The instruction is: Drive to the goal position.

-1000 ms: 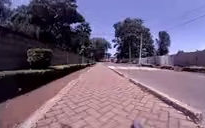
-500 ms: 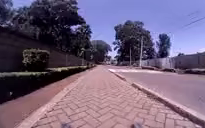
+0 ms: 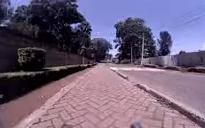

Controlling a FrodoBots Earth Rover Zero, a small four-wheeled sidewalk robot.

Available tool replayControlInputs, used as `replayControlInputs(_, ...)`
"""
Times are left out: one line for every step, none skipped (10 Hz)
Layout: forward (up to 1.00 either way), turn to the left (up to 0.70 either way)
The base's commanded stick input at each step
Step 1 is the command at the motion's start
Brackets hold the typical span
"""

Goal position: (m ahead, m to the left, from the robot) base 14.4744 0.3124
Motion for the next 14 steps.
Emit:
replayControlInputs(0.7, 0.0)
replayControlInputs(0.7, 0.0)
replayControlInputs(0.7, 0.0)
replayControlInputs(0.7, 0.0)
replayControlInputs(0.7, 0.0)
replayControlInputs(0.7, 0.0)
replayControlInputs(0.7, 0.0)
replayControlInputs(0.7, 0.0)
replayControlInputs(0.7, 0.0)
replayControlInputs(0.7, 0.0)
replayControlInputs(0.7, 0.0)
replayControlInputs(0.7, 0.0)
replayControlInputs(0.7, 0.0)
replayControlInputs(0.7, 0.0)
